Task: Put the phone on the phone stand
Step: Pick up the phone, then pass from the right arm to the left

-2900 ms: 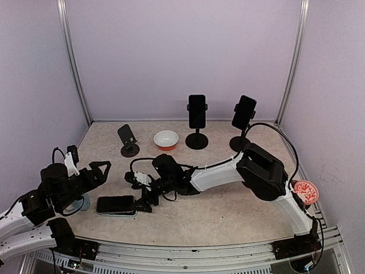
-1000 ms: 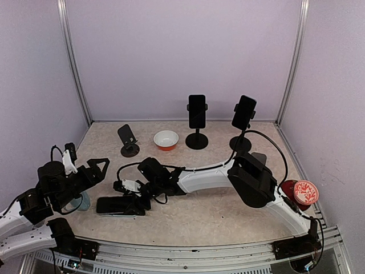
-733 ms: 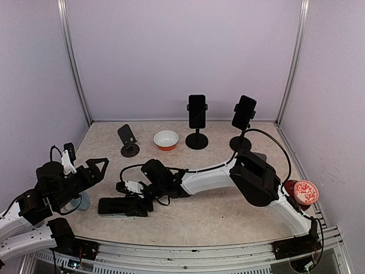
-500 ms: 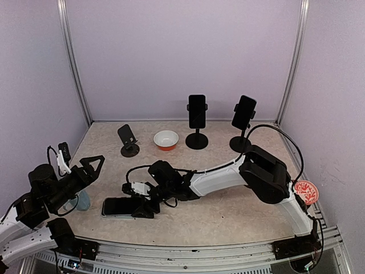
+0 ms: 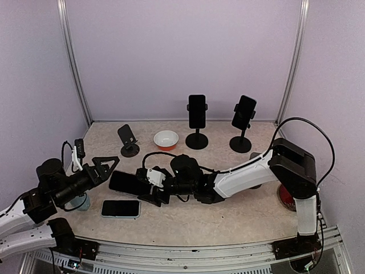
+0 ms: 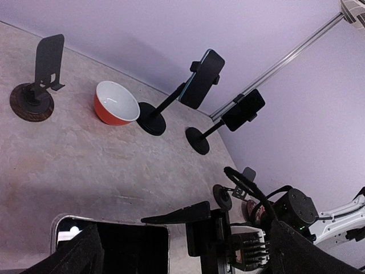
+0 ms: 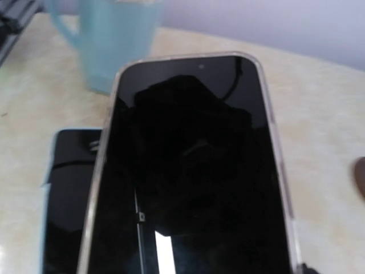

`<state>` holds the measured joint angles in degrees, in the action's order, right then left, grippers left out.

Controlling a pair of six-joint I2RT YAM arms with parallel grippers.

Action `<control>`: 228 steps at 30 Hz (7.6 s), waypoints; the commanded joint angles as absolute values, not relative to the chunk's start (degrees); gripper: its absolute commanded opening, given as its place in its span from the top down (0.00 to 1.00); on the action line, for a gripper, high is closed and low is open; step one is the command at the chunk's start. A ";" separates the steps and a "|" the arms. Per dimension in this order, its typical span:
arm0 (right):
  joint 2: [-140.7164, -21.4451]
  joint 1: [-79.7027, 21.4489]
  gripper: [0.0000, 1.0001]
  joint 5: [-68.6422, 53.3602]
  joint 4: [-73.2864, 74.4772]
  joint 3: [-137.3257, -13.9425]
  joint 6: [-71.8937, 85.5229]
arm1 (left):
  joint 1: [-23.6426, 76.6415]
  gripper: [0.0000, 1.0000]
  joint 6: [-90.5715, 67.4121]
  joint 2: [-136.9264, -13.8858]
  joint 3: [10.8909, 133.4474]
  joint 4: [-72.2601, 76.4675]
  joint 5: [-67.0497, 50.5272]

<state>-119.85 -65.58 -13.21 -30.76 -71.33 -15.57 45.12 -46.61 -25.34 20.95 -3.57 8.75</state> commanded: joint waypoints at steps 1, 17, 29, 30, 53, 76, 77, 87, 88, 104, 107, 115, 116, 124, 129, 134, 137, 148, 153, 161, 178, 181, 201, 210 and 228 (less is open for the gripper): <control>-115.39 -66.44 0.88 -4.01 -41.87 -68.77 -16.75 | 45.35 0.01 -48.57 -27.97 21.59 3.43 3.16; -113.43 -68.82 0.89 11.54 -47.00 -65.08 -24.66 | 45.91 0.01 -64.52 -31.34 19.35 13.43 2.10; -113.15 -69.09 0.91 12.20 -47.27 -65.35 -18.86 | 46.76 0.01 -61.76 -31.82 18.02 17.79 2.98; -112.92 -68.96 0.92 11.17 -47.14 -65.32 -17.66 | 46.76 0.01 -60.25 -31.49 17.97 18.55 2.94; -113.44 -67.94 0.91 19.55 -44.64 -68.49 -15.35 | 53.18 0.01 -40.54 -40.28 32.14 -2.98 22.75; -115.81 -72.07 0.90 27.76 -54.49 -68.27 -25.86 | 53.53 0.01 -48.85 -47.95 29.89 7.46 17.65; -115.69 -72.03 0.90 27.93 -54.65 -68.22 -25.99 | 53.53 0.01 -48.93 -47.92 29.89 7.47 17.44; -115.14 -72.07 0.90 28.58 -54.08 -67.93 -25.40 | 53.53 0.01 -50.07 -45.19 28.54 7.22 17.41; -115.02 -72.07 0.90 28.36 -54.06 -67.89 -25.18 | 53.53 0.01 -50.09 -45.18 28.48 7.33 17.21; -116.45 -71.92 0.87 30.22 -51.58 -67.09 -23.29 | 53.39 0.09 -49.77 -43.49 25.85 10.72 15.52; -115.58 -71.58 0.87 28.99 -50.73 -67.48 -21.71 | 53.23 0.10 -49.34 -42.80 25.71 10.70 15.61; -115.83 -70.93 0.87 27.48 -49.32 -68.14 -19.18 | 51.97 0.11 -49.85 -41.60 23.95 10.14 15.38; -115.86 -70.93 0.87 27.33 -49.37 -68.19 -19.01 | 51.88 0.11 -49.96 -41.46 23.91 10.11 15.28; -115.74 -70.93 0.90 27.08 -50.49 -68.96 -19.94 | 51.26 0.04 -49.87 -41.69 25.62 8.92 15.40; -116.10 -71.06 0.93 27.99 -52.04 -69.09 -22.53 | 51.24 0.01 -51.06 -43.29 28.12 6.68 15.81; -115.93 -71.81 0.94 28.79 -53.97 -68.84 -25.25 | 51.05 0.01 -52.22 -45.92 29.90 5.14 16.66; -116.30 -72.79 0.94 30.18 -56.62 -68.44 -28.57 | 50.08 0.01 -52.80 -46.86 30.09 5.08 16.60; -118.27 -75.33 0.95 34.30 -64.60 -67.59 -38.94 | 47.48 0.01 -55.73 -46.80 29.09 7.52 14.23; -119.08 -75.76 0.95 34.26 -64.61 -68.01 -39.18 | 47.46 0.01 -55.83 -45.17 27.64 12.20 12.97; -119.19 -76.00 0.95 34.35 -63.74 -68.56 -39.42 | 47.59 0.01 -56.07 -47.28 29.26 10.40 12.17; -122.17 -78.61 0.95 36.03 -71.70 -68.22 -51.73 | 46.49 0.01 -58.01 -47.51 29.47 10.75 12.82; -122.52 -78.73 0.95 36.24 -73.01 -68.21 -52.90 | 46.41 0.01 -57.58 -47.65 29.84 10.54 12.99; -125.26 -79.98 0.96 36.94 -78.76 -68.47 -60.04 | 44.43 0.04 -57.74 -49.48 29.14 12.28 10.03; -127.04 -80.11 0.95 39.01 -81.63 -69.67 -63.18 | 44.21 0.10 -58.48 -49.57 28.16 13.62 8.93; -131.52 -80.15 0.95 41.96 -88.13 -73.26 -74.76 | 44.12 0.02 -59.22 -51.33 27.74 16.62 4.25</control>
